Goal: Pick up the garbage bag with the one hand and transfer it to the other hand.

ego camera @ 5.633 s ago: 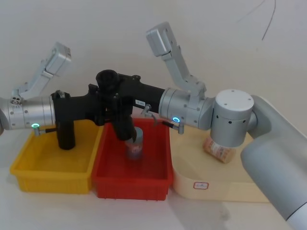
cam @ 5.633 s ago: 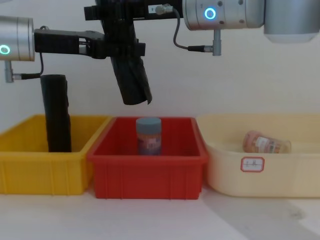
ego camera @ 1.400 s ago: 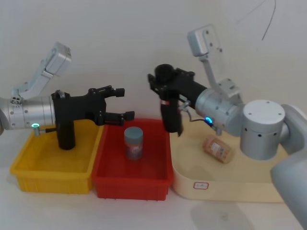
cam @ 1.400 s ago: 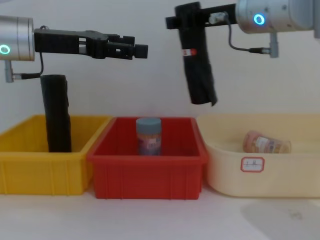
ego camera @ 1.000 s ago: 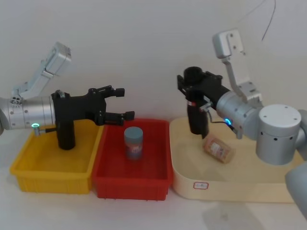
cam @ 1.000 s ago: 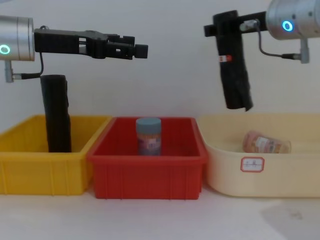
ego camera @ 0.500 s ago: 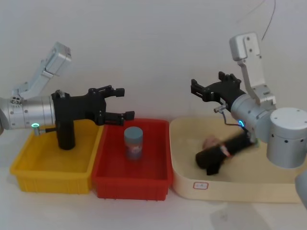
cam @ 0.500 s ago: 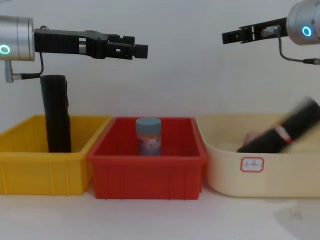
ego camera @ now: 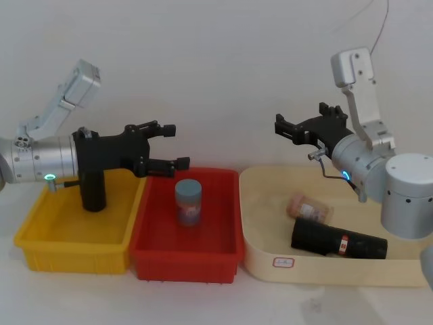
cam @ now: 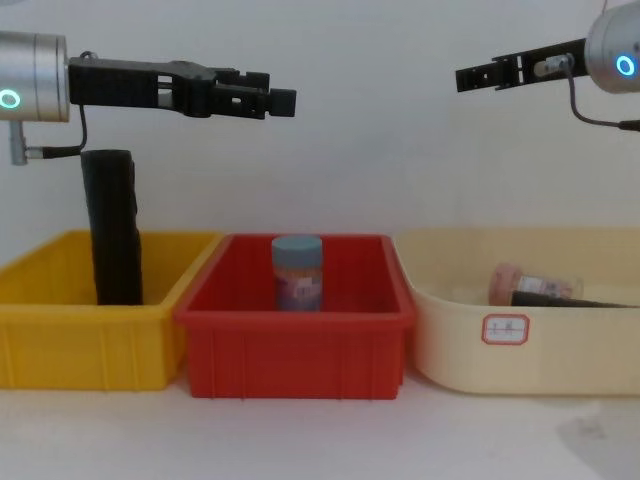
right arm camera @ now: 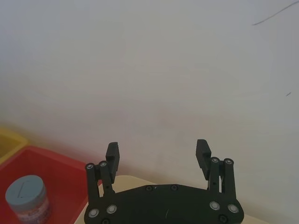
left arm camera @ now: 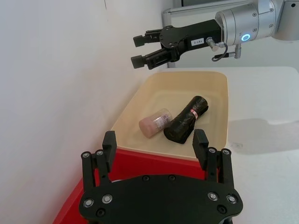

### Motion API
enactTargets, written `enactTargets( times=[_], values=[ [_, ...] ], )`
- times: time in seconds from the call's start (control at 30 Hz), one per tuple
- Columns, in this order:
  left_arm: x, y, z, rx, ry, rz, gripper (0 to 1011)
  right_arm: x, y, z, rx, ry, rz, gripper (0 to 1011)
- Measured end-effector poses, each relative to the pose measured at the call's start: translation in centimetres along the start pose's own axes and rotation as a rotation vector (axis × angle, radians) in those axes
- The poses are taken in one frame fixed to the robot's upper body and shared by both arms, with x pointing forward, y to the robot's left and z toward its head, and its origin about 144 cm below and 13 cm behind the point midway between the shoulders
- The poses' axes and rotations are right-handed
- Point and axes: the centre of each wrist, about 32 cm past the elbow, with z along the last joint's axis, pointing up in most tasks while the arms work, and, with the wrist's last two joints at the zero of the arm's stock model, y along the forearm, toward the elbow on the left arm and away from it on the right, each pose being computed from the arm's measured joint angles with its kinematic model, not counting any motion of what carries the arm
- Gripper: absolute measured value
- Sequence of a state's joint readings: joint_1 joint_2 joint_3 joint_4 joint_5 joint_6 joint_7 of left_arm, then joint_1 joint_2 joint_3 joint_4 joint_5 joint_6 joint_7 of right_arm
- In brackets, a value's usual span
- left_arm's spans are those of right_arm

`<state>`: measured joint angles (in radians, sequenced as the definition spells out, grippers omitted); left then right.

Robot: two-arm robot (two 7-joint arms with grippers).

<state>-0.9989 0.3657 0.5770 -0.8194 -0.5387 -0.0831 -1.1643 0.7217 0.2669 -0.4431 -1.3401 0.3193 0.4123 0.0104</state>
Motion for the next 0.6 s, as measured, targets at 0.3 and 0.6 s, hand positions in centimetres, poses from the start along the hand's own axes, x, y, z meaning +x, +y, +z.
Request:
enactTargets(
  times=[0.3, 0.6],
  values=[
    [0.0, 0.0, 0.0, 0.0, 0.0, 0.0, 1001, 0.11, -0.05, -0.02, -0.002, 0.001, -0.008, 1001],
    [0.0, 0.0, 0.0, 0.0, 0.0, 0.0, 1001, 0.16, -0.07, -0.05, -0.003, 0.0, -0.011, 1001]
  ],
)
